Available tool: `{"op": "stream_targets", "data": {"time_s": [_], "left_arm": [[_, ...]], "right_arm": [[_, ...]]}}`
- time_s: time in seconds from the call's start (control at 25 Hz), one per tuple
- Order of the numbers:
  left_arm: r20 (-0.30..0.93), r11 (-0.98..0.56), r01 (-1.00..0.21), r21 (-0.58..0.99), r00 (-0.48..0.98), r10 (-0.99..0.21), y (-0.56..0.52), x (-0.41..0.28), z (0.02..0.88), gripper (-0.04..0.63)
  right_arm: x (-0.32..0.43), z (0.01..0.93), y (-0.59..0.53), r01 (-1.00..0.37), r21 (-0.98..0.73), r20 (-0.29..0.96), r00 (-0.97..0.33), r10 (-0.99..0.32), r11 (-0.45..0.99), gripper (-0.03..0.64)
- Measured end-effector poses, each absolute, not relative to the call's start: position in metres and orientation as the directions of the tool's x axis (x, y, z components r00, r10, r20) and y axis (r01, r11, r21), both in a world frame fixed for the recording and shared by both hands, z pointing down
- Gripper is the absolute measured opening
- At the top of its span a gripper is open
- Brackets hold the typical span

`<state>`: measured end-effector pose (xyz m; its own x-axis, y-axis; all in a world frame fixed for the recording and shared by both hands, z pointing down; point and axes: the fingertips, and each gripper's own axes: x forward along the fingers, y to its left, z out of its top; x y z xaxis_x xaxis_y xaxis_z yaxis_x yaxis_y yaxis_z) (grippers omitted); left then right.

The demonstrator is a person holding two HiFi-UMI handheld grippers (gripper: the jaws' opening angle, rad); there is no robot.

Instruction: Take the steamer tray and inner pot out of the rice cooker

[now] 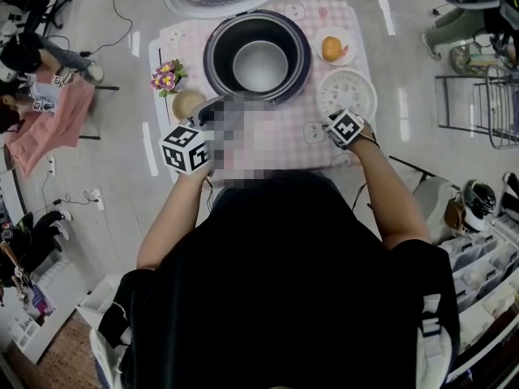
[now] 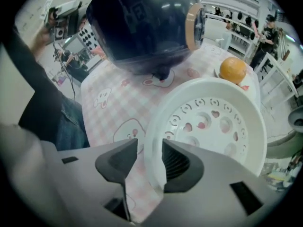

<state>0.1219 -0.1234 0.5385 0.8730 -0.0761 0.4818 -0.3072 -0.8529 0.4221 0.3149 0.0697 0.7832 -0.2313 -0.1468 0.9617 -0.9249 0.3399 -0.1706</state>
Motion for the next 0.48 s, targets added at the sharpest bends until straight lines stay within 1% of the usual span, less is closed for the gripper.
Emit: {"op": "stream_targets", "data": {"time_s": [0.08,0.12,0.32,0.48], "left_arm": [[0.478,-0.856,-0.304,0.418,0.875,-0.078,-0.123,0.119,0.535,0.19],[0.476,-0.857,-0.303,0.416,0.876,-0.078,-0.123,0.118,0.533,0.19],[0.461,-0.864,-0.295,0.408,0.884,-0.084,-0.128,0.11,0.524,0.19],[0.448,-0.87,-0.287,0.401,0.89,-0.087,-0.131,0.104,0.517,0.192]], "right_arm": [[0.311,0.776,0.07,-0.933,-0.243,0.941,-0.293,-0.171,0.265,0.173],[0.312,0.771,0.068,-0.937,-0.258,0.934,-0.305,-0.187,0.236,0.175],[0.325,0.742,0.053,-0.954,-0.254,0.92,-0.289,-0.264,0.157,0.189],[0.327,0.71,0.034,-0.959,-0.256,0.893,-0.282,-0.35,0.122,0.19]]}}
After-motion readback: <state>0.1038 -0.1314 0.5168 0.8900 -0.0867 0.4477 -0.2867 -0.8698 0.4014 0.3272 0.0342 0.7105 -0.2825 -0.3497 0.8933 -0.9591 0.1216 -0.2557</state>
